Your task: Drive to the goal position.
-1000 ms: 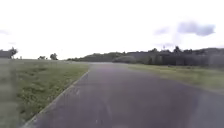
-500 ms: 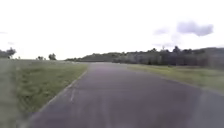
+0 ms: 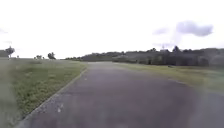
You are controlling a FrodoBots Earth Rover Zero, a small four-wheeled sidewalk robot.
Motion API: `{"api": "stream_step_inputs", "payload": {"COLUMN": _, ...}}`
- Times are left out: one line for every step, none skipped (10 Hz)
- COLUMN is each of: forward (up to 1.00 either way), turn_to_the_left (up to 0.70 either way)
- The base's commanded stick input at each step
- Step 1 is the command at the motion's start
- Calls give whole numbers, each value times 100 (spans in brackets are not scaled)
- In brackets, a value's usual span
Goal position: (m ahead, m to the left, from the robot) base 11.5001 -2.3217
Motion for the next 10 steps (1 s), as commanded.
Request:
{"api": "stream_step_inputs", "payload": {"forward": 70, "turn_to_the_left": 0}}
{"api": "stream_step_inputs", "payload": {"forward": 70, "turn_to_the_left": 0}}
{"api": "stream_step_inputs", "payload": {"forward": 70, "turn_to_the_left": 0}}
{"api": "stream_step_inputs", "payload": {"forward": 70, "turn_to_the_left": 0}}
{"api": "stream_step_inputs", "payload": {"forward": 70, "turn_to_the_left": 0}}
{"api": "stream_step_inputs", "payload": {"forward": 70, "turn_to_the_left": 1}}
{"api": "stream_step_inputs", "payload": {"forward": 70, "turn_to_the_left": 31}}
{"api": "stream_step_inputs", "payload": {"forward": 70, "turn_to_the_left": 34}}
{"api": "stream_step_inputs", "payload": {"forward": 70, "turn_to_the_left": 35}}
{"api": "stream_step_inputs", "payload": {"forward": 70, "turn_to_the_left": 9}}
